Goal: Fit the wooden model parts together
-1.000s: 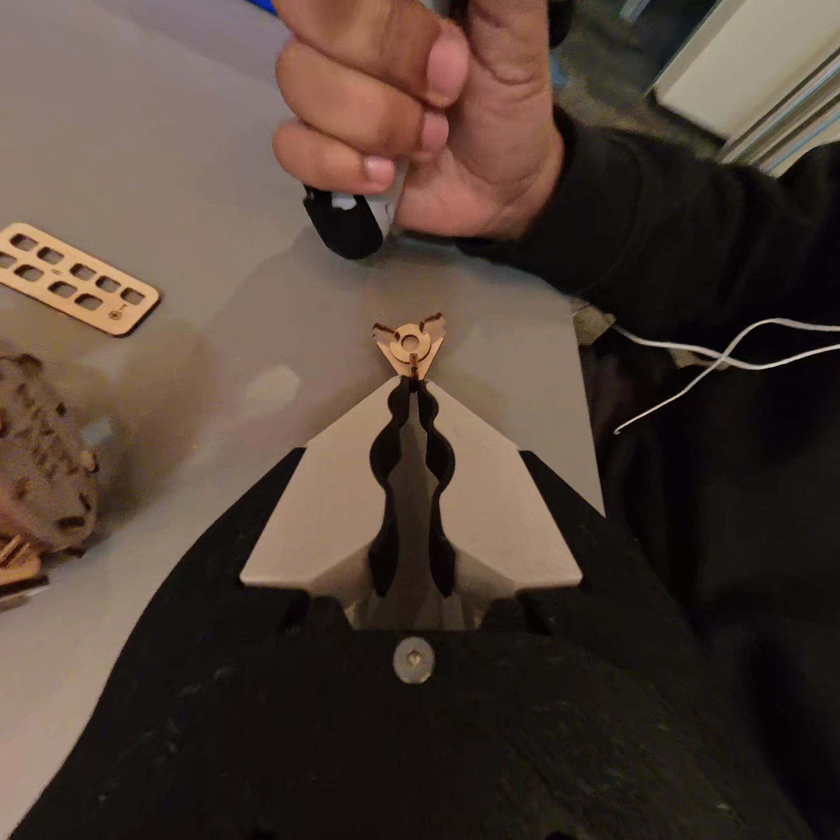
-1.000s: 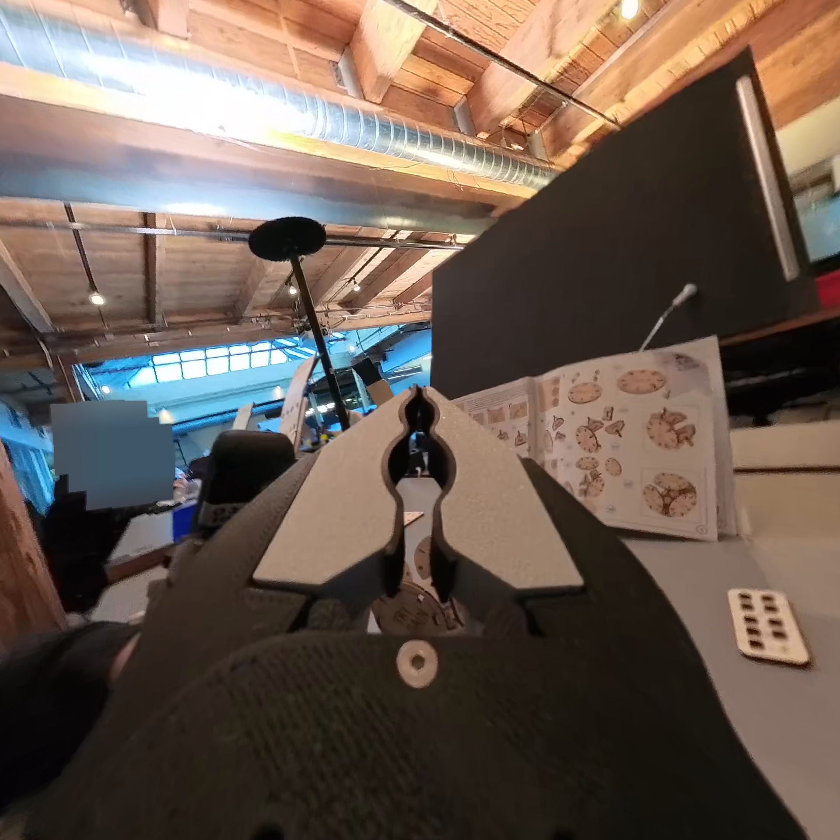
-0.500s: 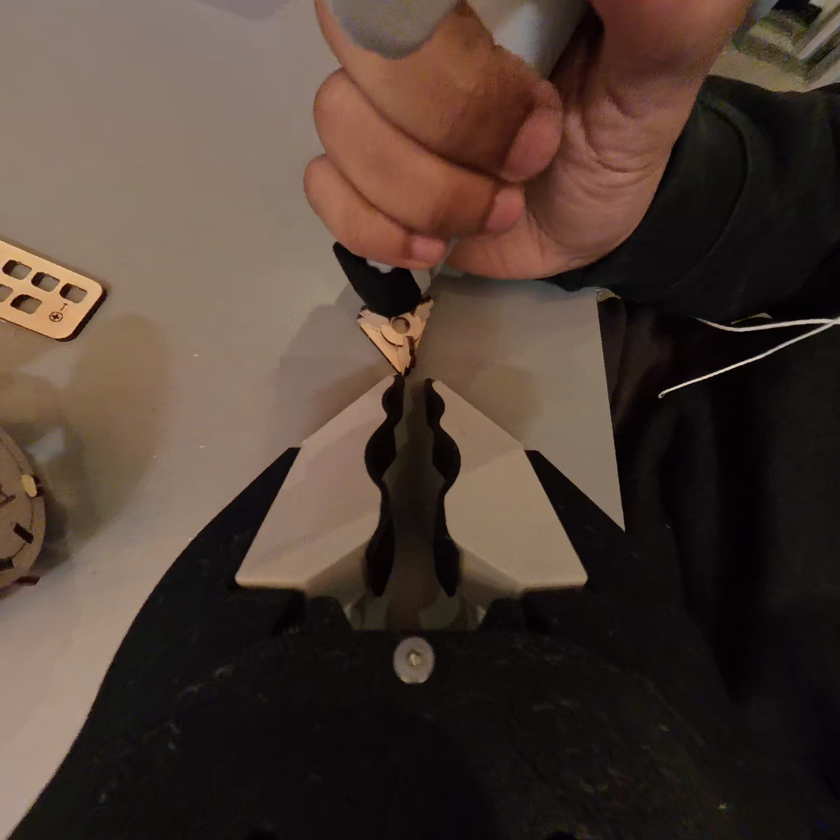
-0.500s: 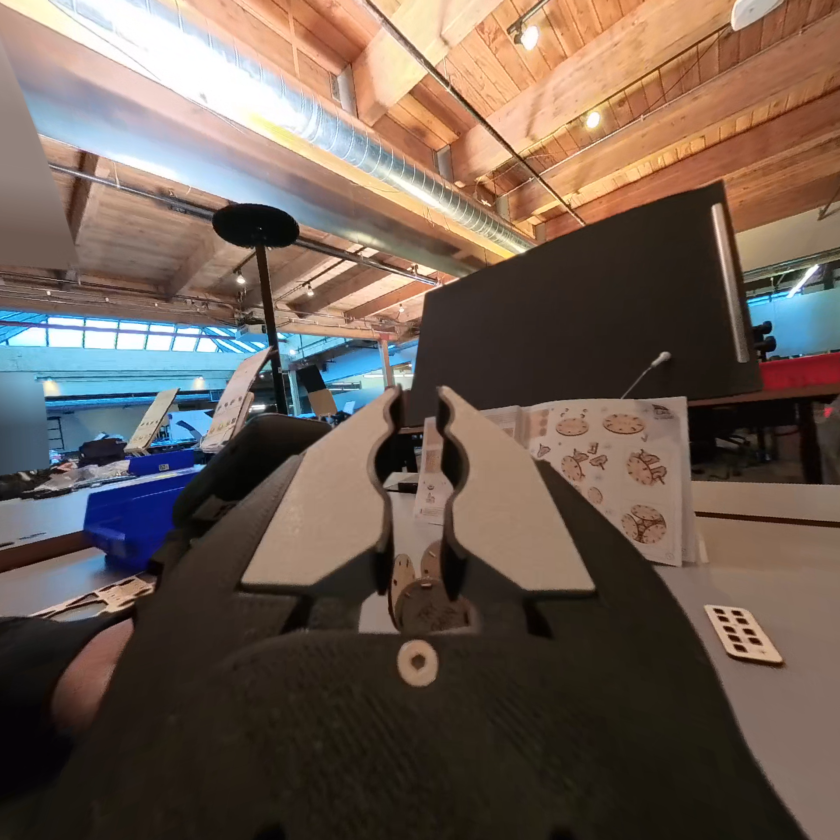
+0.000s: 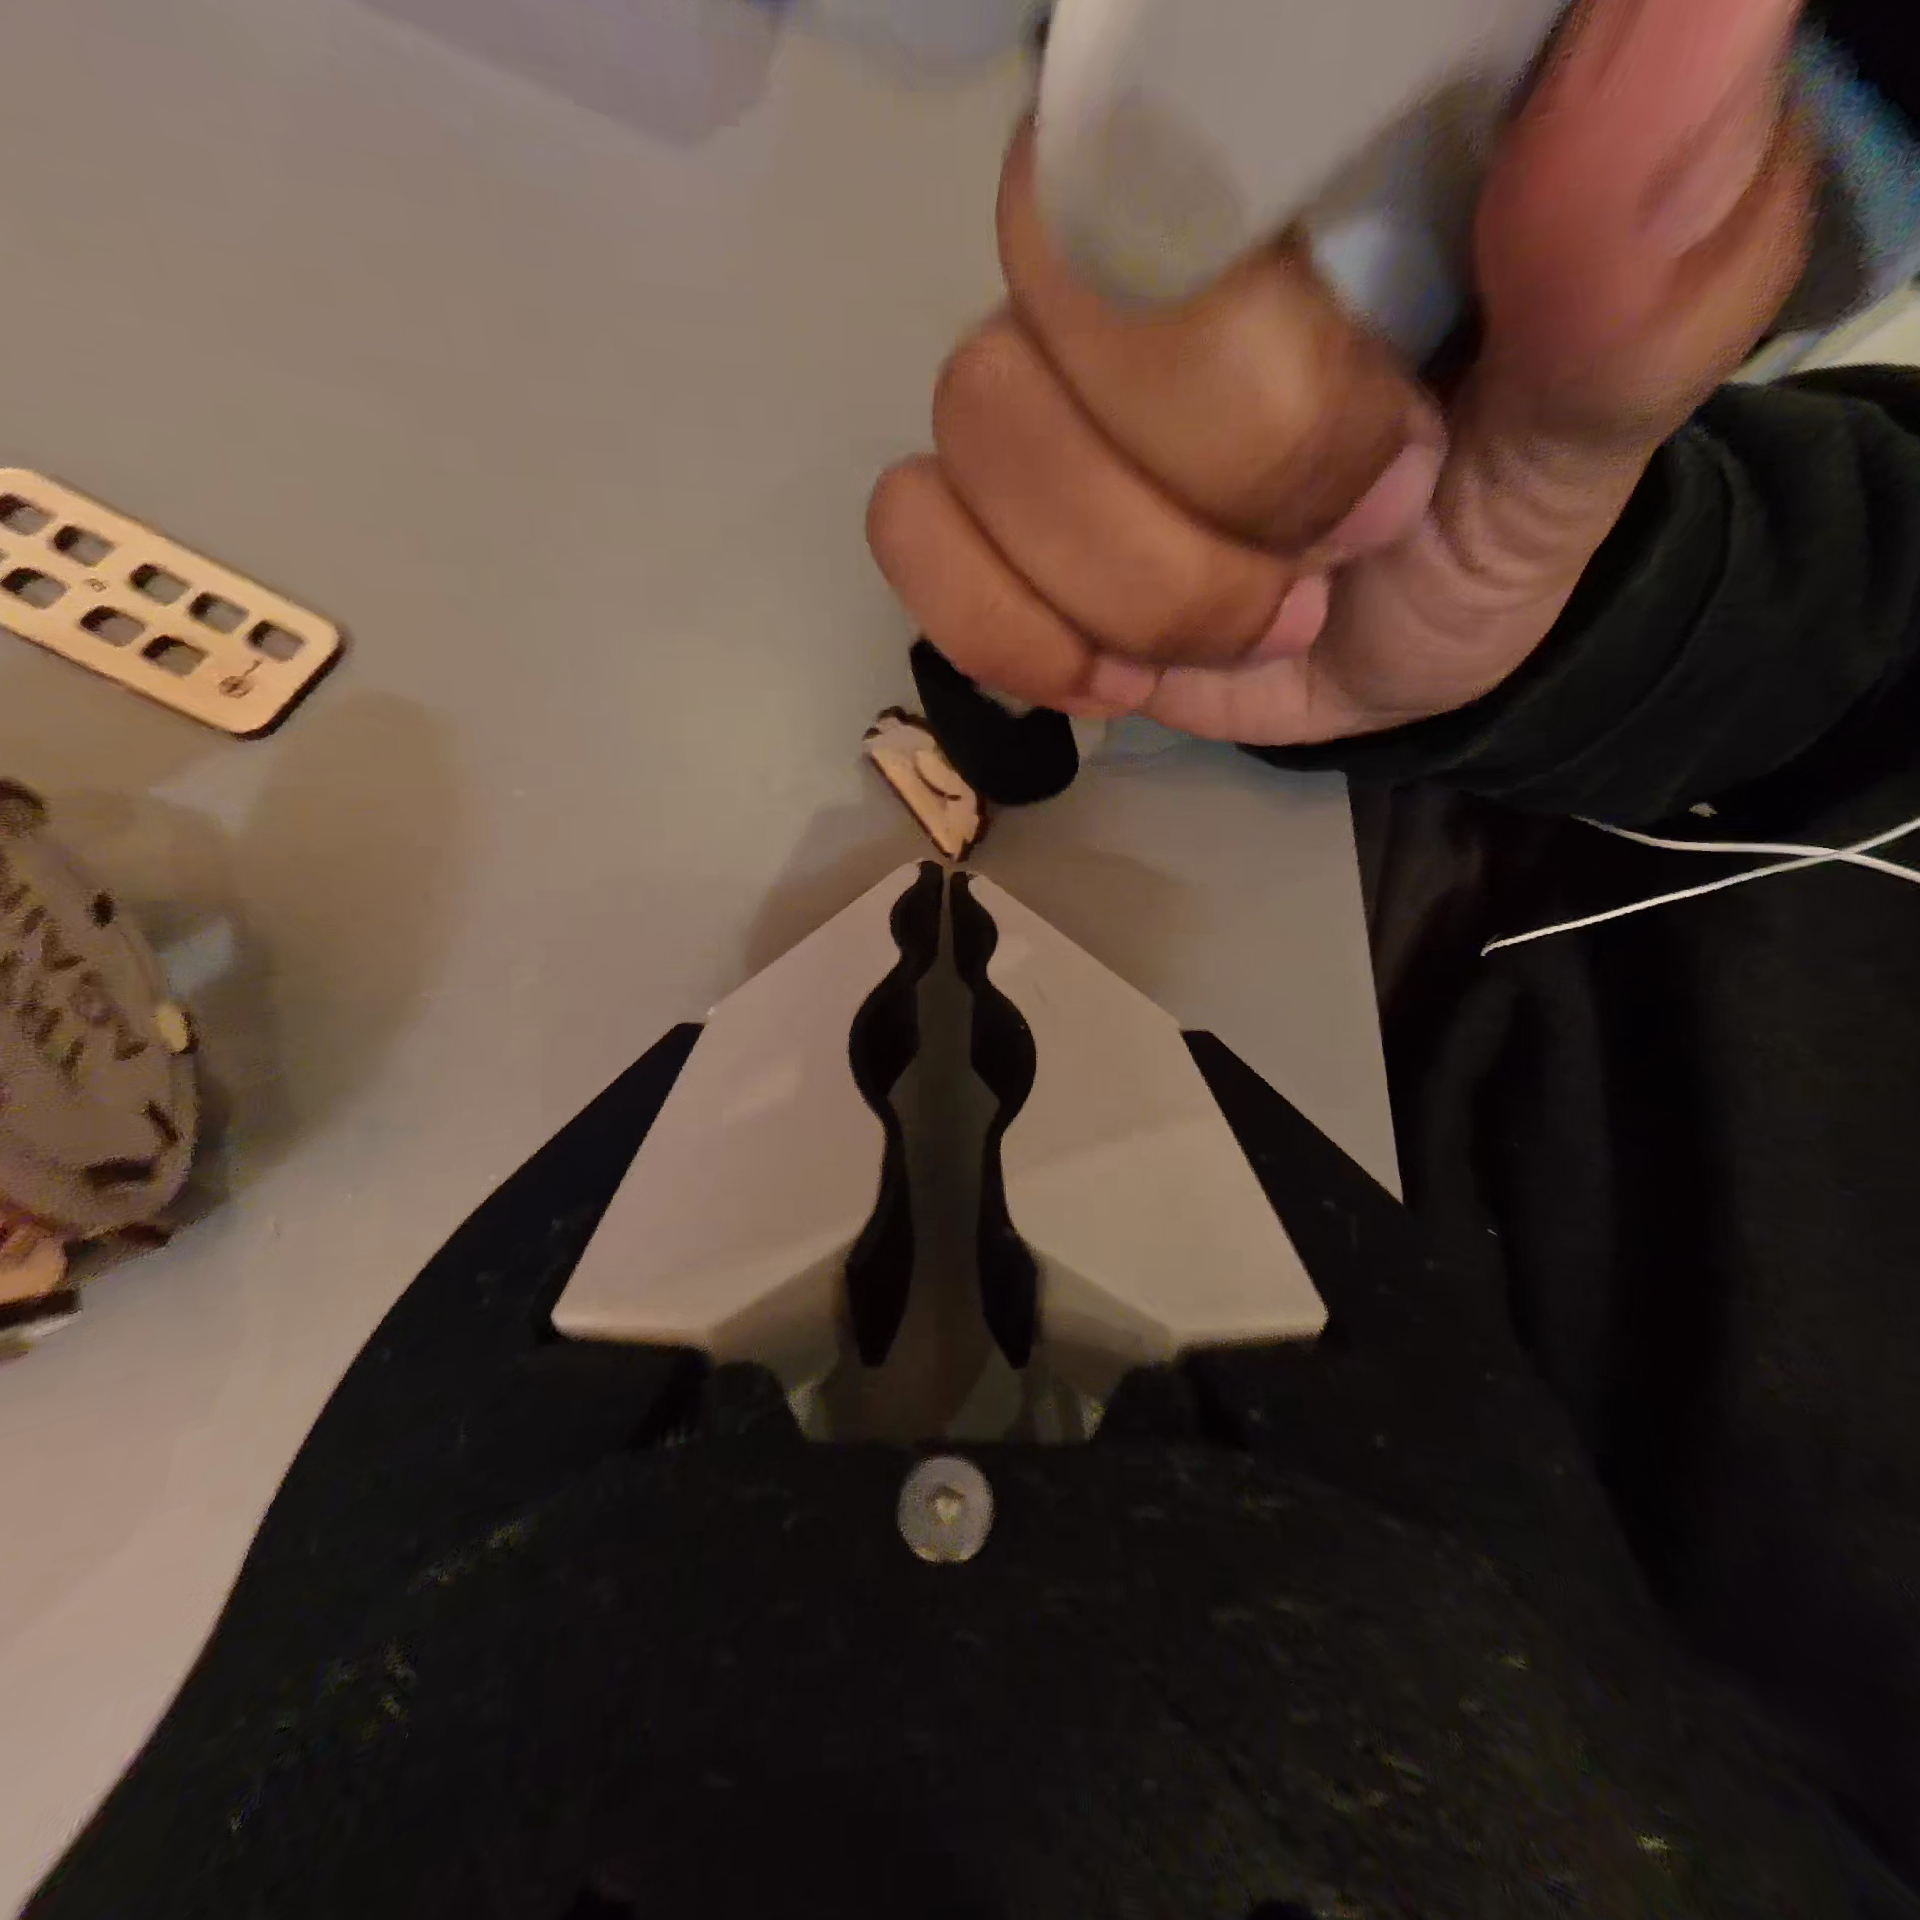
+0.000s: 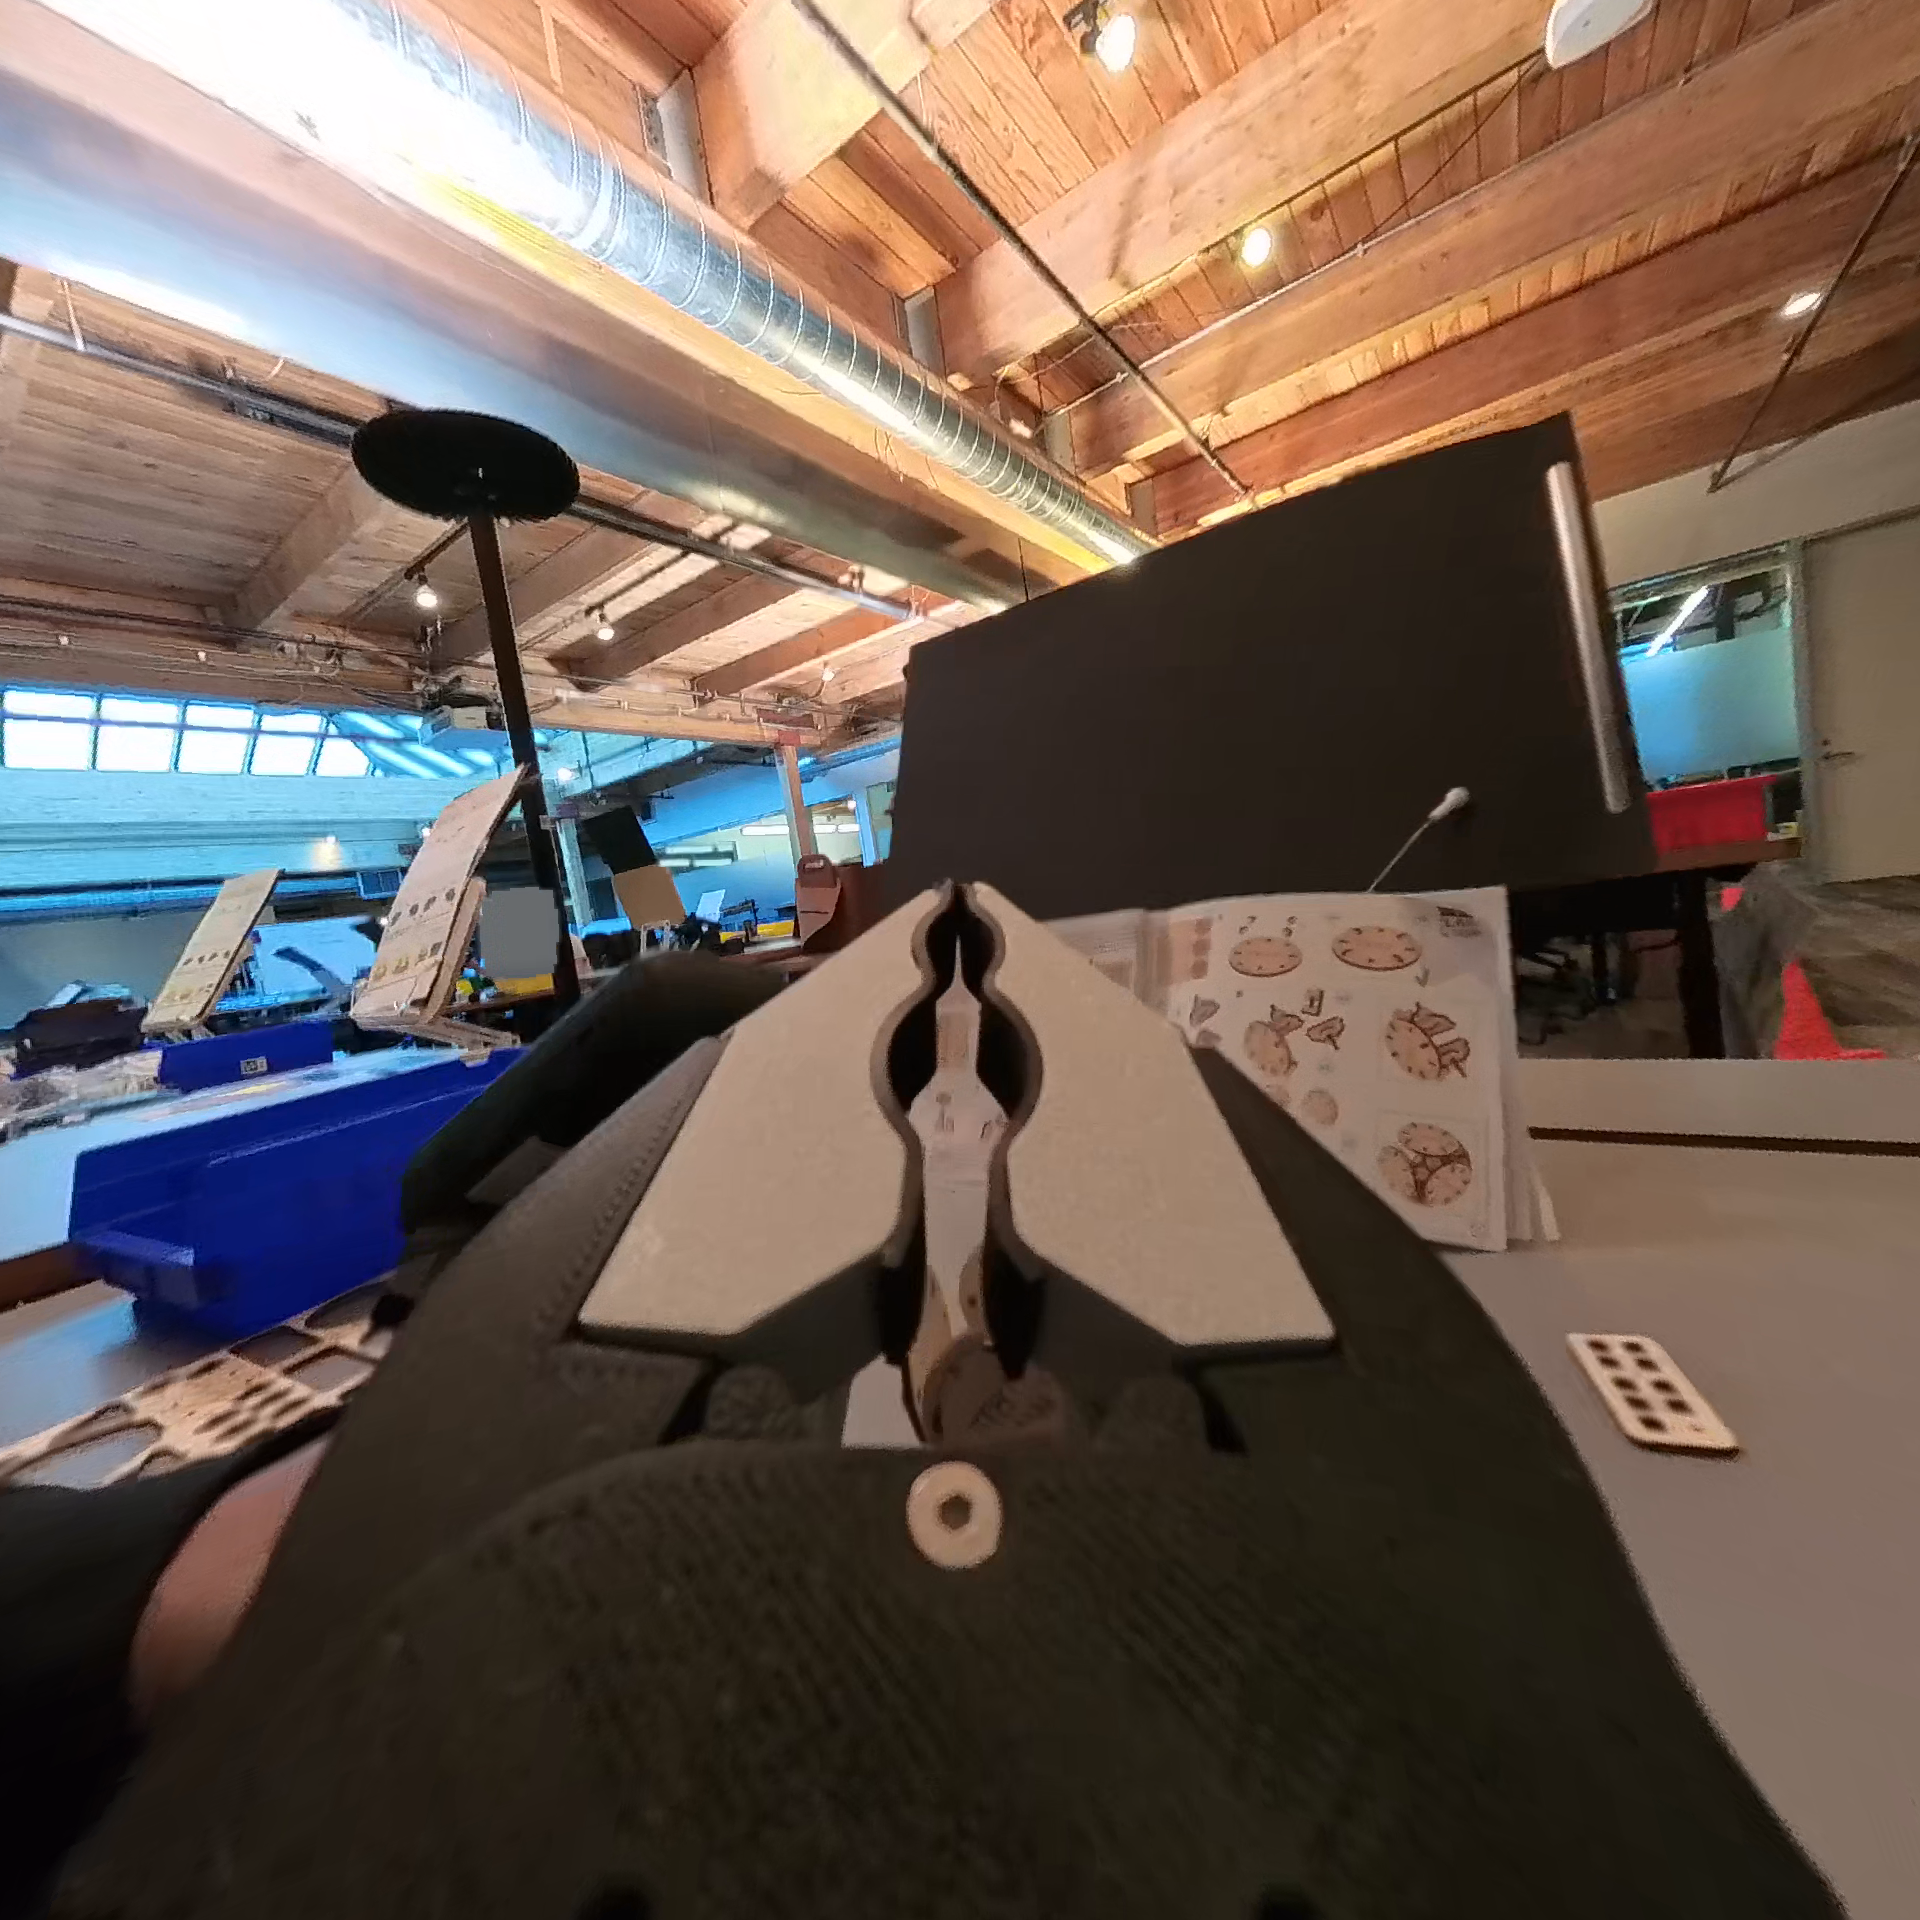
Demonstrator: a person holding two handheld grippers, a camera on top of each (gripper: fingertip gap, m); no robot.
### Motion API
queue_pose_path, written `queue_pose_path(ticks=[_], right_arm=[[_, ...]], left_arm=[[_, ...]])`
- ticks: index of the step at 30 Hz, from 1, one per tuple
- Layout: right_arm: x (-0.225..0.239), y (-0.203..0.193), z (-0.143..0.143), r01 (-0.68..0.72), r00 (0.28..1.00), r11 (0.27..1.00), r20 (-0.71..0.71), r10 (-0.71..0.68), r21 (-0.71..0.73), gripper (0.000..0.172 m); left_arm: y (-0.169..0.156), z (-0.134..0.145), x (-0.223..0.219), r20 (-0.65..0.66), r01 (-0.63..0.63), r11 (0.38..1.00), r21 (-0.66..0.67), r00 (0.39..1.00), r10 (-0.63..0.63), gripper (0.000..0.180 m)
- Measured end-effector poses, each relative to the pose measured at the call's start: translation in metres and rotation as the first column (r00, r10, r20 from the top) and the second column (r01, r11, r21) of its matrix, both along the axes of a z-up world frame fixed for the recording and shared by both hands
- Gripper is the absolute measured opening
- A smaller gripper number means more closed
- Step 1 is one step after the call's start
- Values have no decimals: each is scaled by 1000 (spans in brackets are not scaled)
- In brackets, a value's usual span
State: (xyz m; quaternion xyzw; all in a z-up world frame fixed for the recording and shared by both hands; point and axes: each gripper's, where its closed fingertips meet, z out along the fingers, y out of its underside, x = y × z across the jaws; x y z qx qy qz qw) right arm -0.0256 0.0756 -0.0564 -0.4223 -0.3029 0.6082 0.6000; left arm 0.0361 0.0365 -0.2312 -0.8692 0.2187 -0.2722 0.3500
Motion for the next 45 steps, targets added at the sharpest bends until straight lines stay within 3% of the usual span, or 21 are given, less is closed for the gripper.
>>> queue_pose_path(ticks=[3, 8, 12, 17, 21, 27, 33, 36, 42, 45], right_arm=[[-11, 10, -18, 78, 993, 997, 91, -79, 22, 0], [-6, -3, 13, 69, 997, 994, 21, -71, 82, 0], [-25, 8, -22, 102, 981, 990, 158, -117, 96, 0], [-9, 18, 19, 126, 991, 990, 45, -129, 57, 0], [-30, 27, -28, 117, 973, 991, 194, -127, 60, 0], [-16, 20, 9, 136, 985, 988, 93, -143, 75, 0], [-14, 8, 8, 132, 986, 984, 85, -142, 119, 0], [-28, 18, -28, 129, 966, 984, 210, -153, 124, 0], [-14, 28, 4, 169, 975, 981, 126, -180, 100, 0], [-26, 24, -22, 145, 966, 983, 197, -166, 115, 0]], left_arm=[[2, 2, -10, 25, -40, 999, 0, 999, 40, 0], [3, 4, -21, 58, -74, 997, -9, 996, 74, 0], [2, 5, -25, 74, -81, 997, -17, 994, 82, 0], [2, 7, -28, 90, -89, 996, -9, 992, 89, 0], [2, 4, -26, 53, -80, 997, -10, 995, 81, 0], [2, 5, -27, 73, -86, 996, -12, 994, 87, 0], [2, 4, -26, 57, -80, 997, -15, 995, 81, 0], [2, 4, -26, 59, -81, 997, -13, 995, 82, 0], [2, 4, -26, 63, -82, 997, -15, 995, 83, 0], [2, 4, -26, 55, -80, 997, -14, 995, 80, 0]])
